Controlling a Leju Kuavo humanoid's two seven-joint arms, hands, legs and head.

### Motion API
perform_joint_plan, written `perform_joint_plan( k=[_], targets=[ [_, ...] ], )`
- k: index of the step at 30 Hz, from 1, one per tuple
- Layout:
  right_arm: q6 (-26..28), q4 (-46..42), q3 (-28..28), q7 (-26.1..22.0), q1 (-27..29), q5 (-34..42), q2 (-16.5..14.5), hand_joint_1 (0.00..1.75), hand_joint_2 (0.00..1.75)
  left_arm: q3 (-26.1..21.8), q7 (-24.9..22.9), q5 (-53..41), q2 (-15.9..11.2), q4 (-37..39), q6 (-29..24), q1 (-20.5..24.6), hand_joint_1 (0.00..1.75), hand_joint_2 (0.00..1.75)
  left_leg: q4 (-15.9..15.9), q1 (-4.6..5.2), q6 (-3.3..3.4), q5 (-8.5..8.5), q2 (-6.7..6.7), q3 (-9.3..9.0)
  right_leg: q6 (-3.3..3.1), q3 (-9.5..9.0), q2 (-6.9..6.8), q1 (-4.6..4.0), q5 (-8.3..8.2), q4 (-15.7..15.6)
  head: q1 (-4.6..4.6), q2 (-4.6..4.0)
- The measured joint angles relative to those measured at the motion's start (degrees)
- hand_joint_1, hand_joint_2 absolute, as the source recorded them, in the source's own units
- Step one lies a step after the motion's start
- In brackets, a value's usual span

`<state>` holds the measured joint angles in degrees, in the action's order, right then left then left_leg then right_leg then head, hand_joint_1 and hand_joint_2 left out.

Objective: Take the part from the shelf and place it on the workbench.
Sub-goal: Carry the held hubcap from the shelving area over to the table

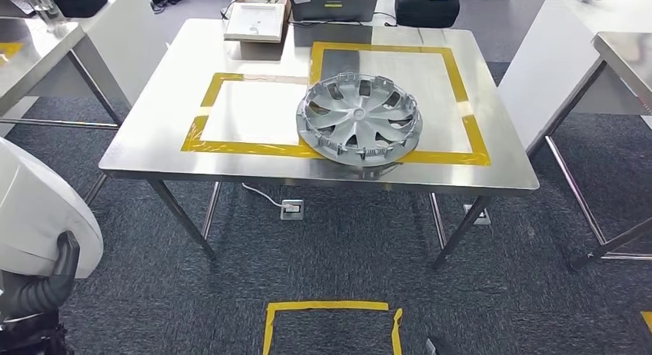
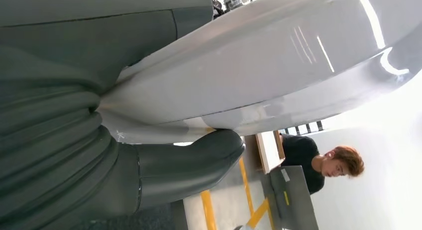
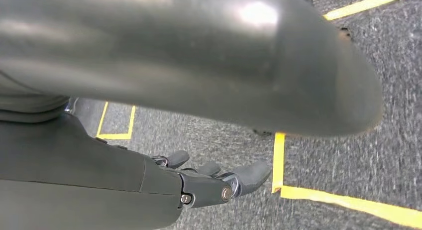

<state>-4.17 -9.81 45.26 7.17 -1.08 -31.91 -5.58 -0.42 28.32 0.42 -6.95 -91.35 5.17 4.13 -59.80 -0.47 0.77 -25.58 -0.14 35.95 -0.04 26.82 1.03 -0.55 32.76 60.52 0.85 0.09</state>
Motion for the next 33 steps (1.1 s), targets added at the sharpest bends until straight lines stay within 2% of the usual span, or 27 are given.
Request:
perform_joint_plan(
  k=[1,2,4,5,6,7,8,9,10,11,12,15,16,17,19,20,21,22,23,25,26,27,28,31,33],
  targets=[
    [0.0,0.0,0.0,0.0,-0.1,0.0,0.0,0.00,0.00,0.0,0.0,0.0,0.0,0.0,-0.1,0.1,1.75,1.75,0.2,-0.08,0.32,-0.33,0.00,-0.66,0.32,1.30,-0.16,0.07,-0.07,2.2,0.10,0.00],
    [0.0,0.0,0.0,0.0,-0.1,0.0,0.0,0.00,0.00,0.0,0.0,0.0,0.0,-0.1,-0.1,0.1,1.75,1.75,0.3,-0.09,0.53,-0.77,0.02,-1.27,0.67,3.36,-0.34,0.22,0.35,5.4,0.18,0.00],
    [0.0,0.0,0.0,0.0,-0.2,0.0,-0.1,0.00,0.00,0.0,0.0,-0.1,0.0,-0.1,-0.1,0.0,1.75,1.75,0.5,-0.08,0.71,-1.85,0.01,-2.42,1.30,8.52,-0.52,0.45,3.10,11.8,0.37,0.00],
    [0.0,0.0,0.0,0.0,-0.1,0.0,-0.1,0.00,0.00,0.0,0.0,-0.1,0.0,-0.1,-0.1,0.0,1.75,1.75,0.5,-0.08,0.68,-2.48,-0.03,-3.09,1.46,10.68,-0.56,0.53,4.60,13.6,0.45,0.00],
    [0.0,0.0,0.0,0.0,0.0,0.0,-0.1,0.00,0.00,0.0,0.0,-0.1,0.1,-0.1,-0.2,0.0,1.75,1.75,0.5,-0.08,0.62,-3.14,-0.07,-3.87,1.51,12.09,-0.59,0.58,5.27,13.7,0.55,0.00],
    [0.0,0.0,0.0,0.0,0.0,0.0,-0.1,0.00,0.00,0.0,0.0,-0.1,0.1,-0.1,-0.2,-0.1,1.75,1.75,0.5,-0.09,0.54,-3.82,-0.10,-4.77,1.43,12.61,-0.62,0.60,4.50,12.1,0.62,0.00],
    [0.0,0.0,0.0,0.0,0.1,0.0,-0.1,0.00,0.00,0.1,0.0,-0.1,0.1,-0.1,-0.2,-0.1,1.75,1.75,0.5,-0.08,0.44,-4.53,-0.09,-5.73,1.26,12.45,-0.65,0.60,2.27,9.2,0.67,0.00],
    [0.0,0.0,0.0,0.0,0.1,0.0,-0.1,0.00,0.00,0.1,0.0,-0.2,0.1,0.0,-0.2,-0.1,1.75,1.75,0.6,-0.08,0.32,-5.23,-0.06,-6.52,0.97,11.92,-0.73,0.56,-1.22,5.5,0.68,0.00],
    [0.0,0.0,0.0,0.0,0.2,0.0,-0.1,0.00,0.00,0.1,0.0,-0.2,0.1,0.0,-0.2,-0.1,1.75,1.75,0.6,-0.03,0.12,-5.95,-0.11,-7.26,0.67,11.37,-0.82,0.41,-4.03,2.6,0.67,0.00],
    [0.0,0.0,0.0,0.0,0.3,-0.1,-0.1,0.00,0.00,0.1,0.0,-0.2,0.1,0.0,-0.2,-0.1,1.75,1.75,0.7,0.00,-0.18,-6.66,-0.14,-7.82,0.36,10.86,-0.91,0.23,-5.93,0.6,0.64,0.00],
    [0.0,0.0,0.0,-0.1,0.3,-0.2,-0.1,0.00,0.00,0.1,-0.1,-0.2,0.1,0.0,-0.2,-0.1,1.75,1.75,0.6,0.02,-0.56,-7.05,-0.20,-8.48,0.00,10.46,-0.94,0.11,-6.84,-0.5,0.63,0.00],
    [0.0,0.0,0.0,-0.3,0.2,-0.3,-0.1,0.00,0.00,0.1,0.0,-0.2,0.0,-0.3,-0.2,0.0,1.75,1.75,-0.1,0.04,-1.72,-7.20,-0.21,-9.84,-1.30,8.49,-0.84,0.19,-6.66,-1.4,0.59,0.00],
    [0.0,0.0,0.0,-0.3,0.1,-0.3,-0.1,0.00,0.00,0.1,-0.1,-0.3,0.0,-0.3,-0.2,0.1,1.75,1.75,-1.8,0.03,-1.91,-7.25,-0.17,-8.93,-1.73,7.77,-0.83,0.26,-6.64,-1.6,0.47,0.00],
    [0.0,0.0,0.0,-0.4,0.0,-0.3,-0.1,0.00,0.00,0.1,-0.1,-0.3,0.0,-0.3,-0.2,0.1,1.75,1.75,-4.7,0.00,-2.00,-7.72,-0.14,-7.17,-2.06,7.14,-0.80,0.35,-6.54,-1.8,0.35,0.00],
    [0.0,0.0,0.0,-0.4,0.0,-0.3,0.0,0.00,0.00,0.2,-0.2,-0.3,-0.1,-0.3,-0.2,0.1,1.75,1.75,-12.0,-0.04,-2.24,-10.22,-0.12,-2.06,-2.46,6.30,-0.76,0.34,-5.72,-1.9,0.17,0.00],
    [0.0,0.0,0.0,-0.4,0.0,-0.3,0.0,0.00,0.00,0.2,-0.2,-0.3,-0.1,-0.2,-0.3,0.0,1.75,1.75,-14.4,-0.05,-2.44,-11.79,-0.12,0.17,-2.51,5.81,-0.72,0.33,-5.21,-1.9,0.19,0.00],
    [0.0,0.0,0.0,-0.4,0.1,-0.3,0.0,0.00,0.00,0.2,-0.2,-0.3,-0.1,-0.1,-0.3,-0.1,1.75,1.75,-15.1,-0.06,-2.59,-12.66,-0.12,1.70,-2.53,5.20,-0.67,0.32,-4.65,-1.9,0.18,0.00],
    [0.0,0.0,0.0,-0.4,0.1,-0.3,-0.1,0.00,0.00,0.2,-0.2,-0.4,-0.1,-0.1,-0.3,-0.1,1.75,1.75,-14.1,-0.06,-2.64,-12.13,-0.12,2.36,-2.50,4.45,-0.60,0.33,-4.09,-1.9,0.17,0.00],
    [0.0,0.0,0.0,-0.4,0.1,-0.3,-0.1,0.00,0.00,0.2,-0.2,-0.4,-0.1,0.0,-0.3,-0.1,1.75,1.75,-11.4,-0.06,-2.55,-10.06,-0.12,2.26,-2.42,3.62,-0.54,0.35,-3.51,-1.9,0.17,0.00],
    [0.0,0.0,0.1,-0.5,0.1,-0.4,-0.1,0.00,0.00,0.2,-0.3,-0.6,-0.1,0.1,-0.5,-0.1,1.75,1.75,-4.3,-0.01,-2.18,-3.56,-0.09,1.29,-2.05,2.35,-0.39,0.32,-2.32,-1.7,0.09,0.00],
    [0.0,0.0,0.1,-0.6,0.1,-0.4,-0.1,0.00,0.00,0.2,-0.4,-0.8,-0.1,0.2,-0.7,-0.1,1.75,1.75,-1.9,0.07,-1.94,-1.42,-0.06,0.91,-1.72,2.03,-0.29,0.24,-1.74,-1.6,0.03,0.00],
    [0.0,0.0,0.1,-0.6,0.0,-0.4,-0.1,0.00,0.00,0.3,-0.5,-1.2,-0.2,0.3,-1.0,-0.1,1.75,1.75,-0.7,0.12,-1.69,-0.06,-0.04,0.76,-1.38,1.95,-0.20,0.16,-1.23,-1.5,-0.04,0.00],
    [0.0,0.0,0.1,-0.6,0.0,-0.4,-0.1,0.00,0.00,0.3,-0.6,-1.5,-0.2,0.4,-1.2,0.0,1.75,1.75,-0.6,0.13,-1.55,0.14,-0.02,0.72,-1.25,1.79,-0.14,0.01,-0.86,-1.4,-0.07,0.00],
    [0.0,0.0,0.2,-0.6,0.0,-0.5,-0.1,0.00,0.00,0.4,-0.7,-2.5,-0.2,0.9,-1.6,0.7,1.75,1.75,-0.4,0.11,-1.37,0.77,-0.14,0.57,-1.94,1.71,-0.18,-0.13,-0.68,-1.7,0.00,0.00],
    [0.0,0.0,0.2,-0.6,0.0,-0.5,-0.1,0.00,0.00,0.5,-0.7,-2.9,-0.2,1.7,-1.6,1.5,1.75,1.75,-0.4,0.24,-1.01,0.53,-0.20,0.58,-1.95,1.51,-0.19,-0.08,-0.69,-2.2,0.03,0.00]
  ],
)
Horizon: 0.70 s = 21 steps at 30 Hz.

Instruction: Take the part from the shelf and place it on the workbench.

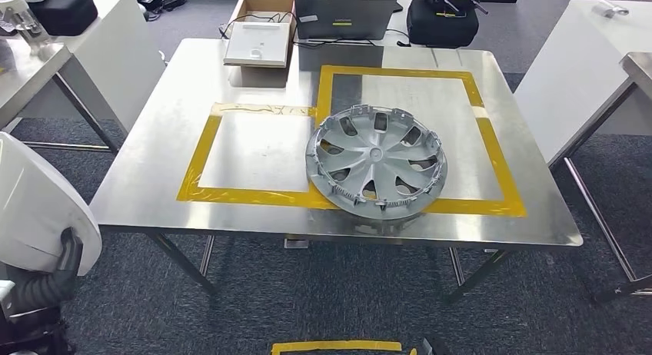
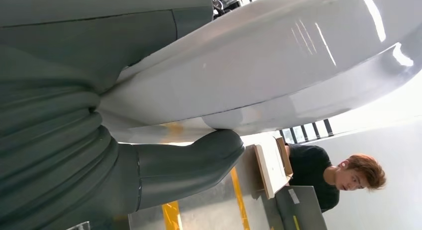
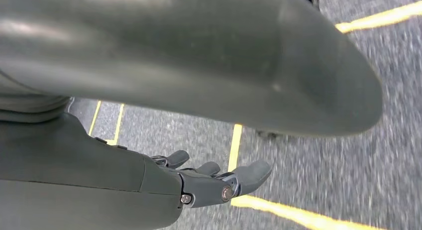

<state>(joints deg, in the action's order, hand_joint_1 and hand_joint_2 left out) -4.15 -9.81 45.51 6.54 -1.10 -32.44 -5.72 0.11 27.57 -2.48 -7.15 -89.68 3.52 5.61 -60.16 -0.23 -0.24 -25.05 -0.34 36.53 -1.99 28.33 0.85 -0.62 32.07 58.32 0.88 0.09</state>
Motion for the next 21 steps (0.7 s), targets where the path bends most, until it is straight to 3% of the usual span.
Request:
perform_joint_plan(
  k=[4,8,12,14,16,17,18,19,21],
  targets=[
    [0.0,0.0,0.1,0.0,-0.1,0.0,0.0,0.00,0.00,0.1,-0.1,-0.5,0.0,2.1,0.0,2.0,1.75,1.75,0.0,0.09,0.53,-0.37,-0.02,-0.11,0.61,-0.47,-0.04,0.03,0.09,-0.8,0.08,0.00],
    [0.0,0.0,0.2,0.4,-0.1,0.0,-0.1,0.00,0.00,0.2,-0.3,-1.3,0.0,3.1,0.0,2.8,1.75,1.75,-0.1,0.34,1.05,-0.72,0.04,-0.21,2.16,-0.70,0.00,0.49,0.16,-1.3,0.08,0.00],
    [0.0,0.0,0.2,0.8,-0.2,0.0,-0.1,0.00,0.00,0.5,-0.5,-2.0,0.0,3.5,0.0,3.5,1.75,1.75,0.9,0.08,1.57,-0.62,0.50,-0.87,2.98,-0.57,0.04,0.62,0.69,-0.5,0.15,0.00],
    [0.0,0.0,0.3,0.8,-0.3,-0.1,-0.1,0.00,0.00,0.7,-0.6,-2.3,0.1,3.6,0.0,3.7,1.75,1.75,1.5,-0.19,1.86,-0.55,1.20,-1.50,3.33,1.92,-0.15,0.75,2.80,4.3,0.39,0.00],
    [0.0,0.0,0.5,0.9,-0.3,-0.3,-0.1,0.00,0.00,0.8,-0.7,-2.7,0.2,3.8,0.0,3.8,1.75,1.75,1.7,-0.24,1.93,-0.72,1.97,-1.76,3.57,6.79,-0.27,1.07,5.49,12.0,0.56,0.00],
    [0.0,0.0,0.6,0.9,-0.2,-0.4,-0.1,0.00,0.00,0.9,-0.7,-3.0,0.2,4.0,0.0,3.8,1.75,1.75,1.6,-0.30,1.84,-0.85,2.33,-1.88,3.70,8.78,-0.34,1.27,5.77,14.6,0.58,0.00],
    [0.0,0.0,0.8,0.9,-0.1,-0.5,-0.1,0.00,0.00,1.0,-0.8,-3.4,0.3,4.1,0.0,3.8,1.75,1.75,1.6,-0.41,1.66,-1.02,2.71,-2.02,3.85,9.76,-0.47,1.49,4.82,15.1,0.59,0.00],
    [-0.1,0.0,0.9,0.9,0.0,-0.6,-0.1,0.00,0.00,1.0,-0.9,-3.9,0.4,4.2,-0.1,3.8,1.75,1.75,1.4,-0.60,1.37,-1.24,3.08,-2.21,4.02,9.57,-0.74,1.69,2.79,13.3,0.60,0.00],
    [-0.3,0.0,1.1,0.9,0.0,-0.9,-0.2,0.00,0.00,1.2,-1.0,-5.4,0.4,4.5,-0.5,3.9,1.75,1.75,1.0,-0.86,0.47,-1.85,3.86,-2.65,4.37,7.00,-2.55,1.93,-1.95,6.0,0.69,0.00]
  ],
)
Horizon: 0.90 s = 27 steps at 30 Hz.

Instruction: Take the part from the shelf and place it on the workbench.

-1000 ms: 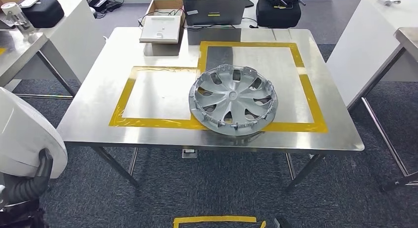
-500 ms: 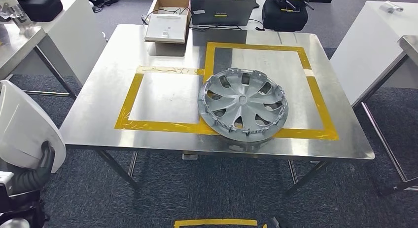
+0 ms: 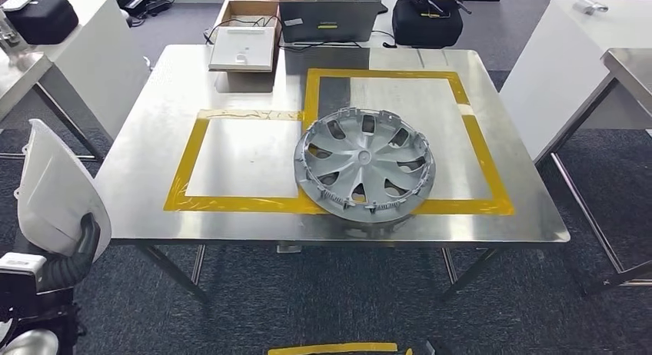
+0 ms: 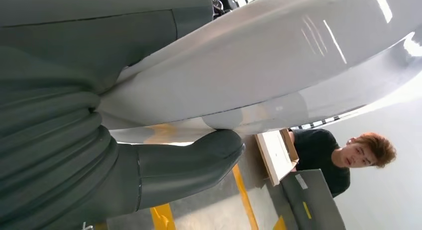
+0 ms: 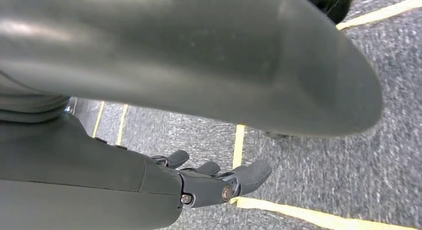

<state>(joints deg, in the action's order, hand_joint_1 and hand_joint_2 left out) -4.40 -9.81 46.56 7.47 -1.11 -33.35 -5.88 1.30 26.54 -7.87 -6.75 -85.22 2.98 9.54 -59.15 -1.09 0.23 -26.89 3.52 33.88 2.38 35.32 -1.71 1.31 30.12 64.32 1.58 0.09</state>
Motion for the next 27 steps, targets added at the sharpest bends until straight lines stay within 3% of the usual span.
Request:
perform_joint_plan(
  k=[1,3,5,6,7,9,11,12,13,14,15,17,18,20,21,23,25,26,27],
  targets=[
    [-0.2,0.0,0.0,0.0,-0.1,-0.2,0.0,0.00,0.00,0.1,-0.1,-0.8,-0.1,0.3,-0.3,0.2,1.75,1.75,-0.2,-0.02,-0.53,-0.31,0.31,-0.16,-0.11,-1.05,-0.83,0.02,-1.42,-2.9,0.08,0.00],
    [-0.6,0.0,0.0,0.1,-0.2,-0.5,-0.1,0.00,0.00,0.2,-0.1,-1.9,-0.2,1.2,-0.6,0.9,1.75,1.75,-0.2,0.16,-1.52,-0.58,0.94,-0.49,-0.88,-1.45,-1.34,-0.20,-1.92,-4.7,0.21,0.00],
    [-0.7,0.0,0.0,0.2,-0.2,-0.7,-0.2,0.00,0.00,0.2,0.0,-2.2,-0.3,2.0,-0.7,1.5,1.75,1.75,0.2,-0.03,-2.38,-0.61,1.45,-0.88,-1.94,-1.39,-0.19,-0.21,-2.10,-4.9,0.18,0.00],
    [-0.7,0.0,0.1,0.2,-0.2,-0.7,-0.2,0.00,0.00,0.3,0.0,-2.3,-0.3,2.3,-0.7,1.7,1.75,1.75,-0.2,-0.18,-2.73,-1.07,0.91,-0.85,-2.41,-1.51,0.35,-0.15,-2.22,-5.0,0.14,0.00],
    [-0.7,0.0,0.1,0.3,-0.2,-0.7,-0.2,0.00,0.00,0.3,0.0,-2.3,-0.4,2.5,-0.8,1.8,1.75,1.75,-1.7,-0.28,-2.97,-2.08,-0.06,-0.28,-2.84,-1.67,0.94,-0.09,-2.34,-5.1,0.10,0.00],
    [-0.7,0.0,0.1,0.4,-0.3,-0.8,-0.2,0.00,0.00,0.4,0.1,-2.5,-0.6,3.1,-0.9,1.9,1.75,1.75,-8.2,-0.24,-3.05,-5.46,-2.38,2.70,-3.45,-1.83,2.10,-0.16,-2.39,-5.1,-0.07,0.00],
    [-0.7,0.0,0.1,0.4,-0.3,-0.9,-0.2,0.00,0.00,0.4,0.0,-2.8,-0.8,3.8,-1.2,2.0,1.75,1.75,-15.1,-0.02,-2.82,-7.77,-3.14,6.44,-3.76,-1.89,3.46,-0.48,-2.29,-5.1,-0.16,0.00],
    [-0.7,0.0,0.1,0.4,-0.3,-1.0,-0.1,0.00,0.00,0.4,0.0,-3.4,-0.8,4.5,-1.5,2.3,1.75,1.75,-16.2,0.10,-2.56,-7.37,-3.28,7.30,-3.87,-2.00,4.22,-0.68,-2.22,-5.1,-0.16,0.00],
    [-0.8,0.0,0.1,0.3,-0.2,-1.2,-0.1,0.00,0.00,0.4,0.1,-4.2,-1.0,5.5,-2.1,2.9,1.75,1.75,-15.0,0.23,-2.19,-5.85,-3.48,7.09,-3.95,-2.15,5.01,-0.88,-2.17,-5.1,-0.16,0.00],
    [-1.0,0.0,0.1,0.1,-0.2,-1.6,-0.1,0.00,0.00,0.5,0.4,-5.4,-1.2,7.0,-2.9,3.9,1.75,1.75,-11.7,0.37,-1.70,-3.47,-4.03,5.86,-4.00,-2.35,5.77,-1.08,-2.11,-5.1,-0.16,0.00],
    [-1.2,0.0,0.1,-0.1,-0.3,-2.0,-0.2,0.00,0.00,0.5,1.0,-6.8,-1.6,8.9,-4.0,5.4,1.75,1.75,-7.6,0.47,-1.09,-1.26,-5.42,4.23,-4.04,-2.47,6.43,-1.14,-2.05,-5.1,-0.13,0.00],
    [-1.8,0.0,0.1,-0.5,-0.5,-2.7,-0.1,0.00,0.00,0.6,2.7,-10.1,-2.4,13.8,-6.7,9.1,1.75,1.75,-1.4,0.59,-0.31,1.10,-8.15,1.67,-3.74,-2.16,7.68,-1.03,-2.08,-5.0,0.00,0.00],
    [-2.0,0.0,0.1,-0.6,-0.6,-3.1,0.0,0.00,0.00,0.8,3.6,-11.9,-2.8,16.5,-8.1,11.0,1.75,1.75,-0.3,0.69,-0.18,1.17,-8.88,1.22,-3.39,-1.84,8.32,-0.74,-2.17,-5.1,-0.01,0.00],
    [-2.3,0.0,0.1,-0.5,-0.7,-3.6,0.2,0.00,0.00,1.8,4.9,-15.9,-3.1,22.2,-11.3,15.0,1.75,1.75,0.6,0.75,-0.26,1.26,-7.91,0.79,-2.47,-1.43,9.56,-0.38,-2.41,-5.4,-0.14,0.00],
    [-2.4,-0.1,0.1,-0.4,-0.7,-3.9,0.3,0.00,0.00,2.6,5.2,-18.0,-3.0,25.0,-13.1,16.9,1.75,1.75,1.1,0.61,-0.18,1.40,-7.28,0.46,-2.10,-1.35,9.16,-0.50,-2.33,-5.3,-0.09,0.00],
    [-2.6,-0.1,0.1,-0.1,-0.9,-4.3,0.5,0.00,0.00,4.6,5.1,-22.5,-2.6,30.6,-17.1,20.7,1.75,1.75,2.0,0.21,0.17,1.64,-5.73,-0.28,-1.46,0.18,6.20,-0.88,-0.77,-2.3,0.35,0.00],
    [-2.8,-0.1,0.0,0.2,-1.3,-4.7,0.6,0.00,0.00,7.0,4.0,-27.1,-2.2,36.3,-20.8,24.2,1.75,1.75,2.1,0.27,0.53,1.48,-4.09,-0.53,-0.88,4.21,3.06,-0.81,2.19,4.8,0.74,0.00],
    [-2.8,-0.1,0.0,0.3,-1.4,-5.0,0.7,0.00,0.00,8.2,3.2,-29.1,-2.1,39.3,-22.0,25.9,1.75,1.75,1.9,0.30,0.55,1.32,-3.38,-0.53,-0.62,6.25,2.46,-0.69,3.13,8.1,0.78,0.00],
    [-2.9,-0.1,0.0,0.3,-1.4,-5.2,0.8,0.00,0.00,9.3,2.2,-30.5,-1.9,42.2,-22.6,27.6,1.75,1.75,1.7,0.32,0.52,1.14,-2.78,-0.53,-0.42,7.45,2.23,-0.56,3.08,9.7,0.79,0.00]
  ],
)
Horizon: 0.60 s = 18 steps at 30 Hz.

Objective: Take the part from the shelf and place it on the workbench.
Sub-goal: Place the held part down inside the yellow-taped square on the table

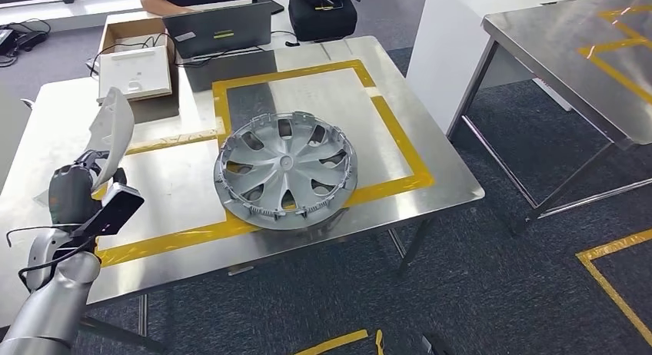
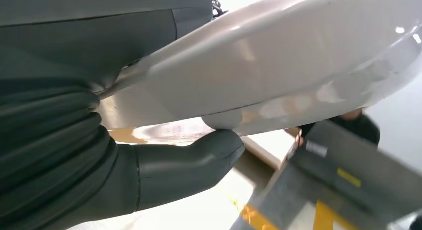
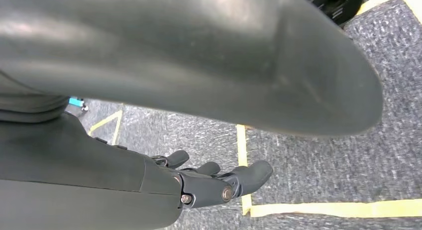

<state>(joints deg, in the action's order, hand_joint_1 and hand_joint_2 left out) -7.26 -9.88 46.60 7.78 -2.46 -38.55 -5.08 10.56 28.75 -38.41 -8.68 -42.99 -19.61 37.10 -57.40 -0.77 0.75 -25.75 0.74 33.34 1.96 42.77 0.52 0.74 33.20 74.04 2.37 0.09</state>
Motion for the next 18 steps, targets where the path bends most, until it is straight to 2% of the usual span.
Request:
perform_joint_plan(
  k=[1,2,4,5,7,9,10,16,18],
  targets=[
    [0.0,0.0,0.0,-0.1,0.1,-0.2,0.1,0.00,0.00,1.0,-1.3,-1.2,0.1,2.9,-0.4,1.8,1.75,1.75,-0.2,0.00,-0.10,-0.20,0.50,-0.01,0.14,0.03,-0.13,0.12,-1.15,-0.6,0.03,0.00],
    [0.0,0.0,0.0,-0.3,0.1,-0.3,0.3,0.00,0.00,2.0,-3.1,-2.4,0.2,5.8,-0.7,3.7,1.75,1.75,-0.4,-0.02,-0.27,-0.40,0.90,-0.02,0.20,-1.12,-0.27,0.22,-3.14,-3.5,0.09,0.00],
    [0.0,0.0,0.0,-0.8,0.1,-0.2,0.5,0.00,0.00,3.3,-7.7,-4.3,0.2,10.7,-1.4,7.9,1.75,1.75,-1.0,0.07,-0.78,-0.89,1.74,0.09,-0.09,-4.79,-0.74,0.18,-6.80,-11.4,0.19,0.00],
    [0.1,0.0,0.0,-0.9,0.1,-0.1,0.6,0.00,0.00,3.8,-10.2,-5.0,0.1,12.7,-1.6,9.9,1.75,1.75,-1.2,0.18,-1.06,-1.09,2.03,0.16,-0.46,-6.07,-0.89,0.12,-7.73,-13.9,0.19,0.00],
    [0.1,0.0,0.0,-0.6,0.3,0.0,0.7,0.00,0.00,4.5,-15.0,-6.7,-0.2,15.9,-2.1,13.2,1.75,1.75,-1.4,0.53,-0.89,-1.30,2.26,0.27,-1.09,-6.72,-0.96,0.03,-8.11,-15.2,0.11,0.00],
    [0.0,0.0,0.0,-0.1,0.4,-0.3,0.7,0.00,0.00,5.4,-19.0,-8.5,-0.5,18.5,-2.4,15.5,1.75,1.75,-1.2,0.64,-0.42,-1.15,2.23,0.11,-1.34,-6.72,-0.93,0.10,-8.26,-15.3,0.06,0.00],
    [0.0,0.0,0.0,0.1,0.4,-0.4,0.7,0.00,0.00,5.8,-20.9,-9.1,-0.6,19.7,-2.5,16.3,1.75,1.75,-1.0,0.63,-0.41,-1.01,2.21,0.01,-1.45,-6.72,-0.94,0.07,-8.22,-15.3,0.06,0.00],
    [0.1,0.0,0.0,0.3,0.3,-0.8,0.7,0.00,0.00,6.7,-31.0,-10.6,-0.7,24.3,-2.4,18.3,1.75,1.75,-0.2,0.59,-1.65,-0.69,2.10,-0.30,-1.90,-6.72,-1.05,0.01,-8.07,-15.3,0.08,0.00],
    [0.1,0.0,0.0,0.0,0.3,-1.0,0.7,0.00,0.00,6.8,-33.2,-10.7,-0.7,25.3,-2.5,18.4,1.75,1.75,-0.2,0.57,-1.87,-0.67,2.09,-0.30,-1.96,-6.72,-1.07,-0.01,-8.06,-15.2,0.09,0.00]
  ],
)
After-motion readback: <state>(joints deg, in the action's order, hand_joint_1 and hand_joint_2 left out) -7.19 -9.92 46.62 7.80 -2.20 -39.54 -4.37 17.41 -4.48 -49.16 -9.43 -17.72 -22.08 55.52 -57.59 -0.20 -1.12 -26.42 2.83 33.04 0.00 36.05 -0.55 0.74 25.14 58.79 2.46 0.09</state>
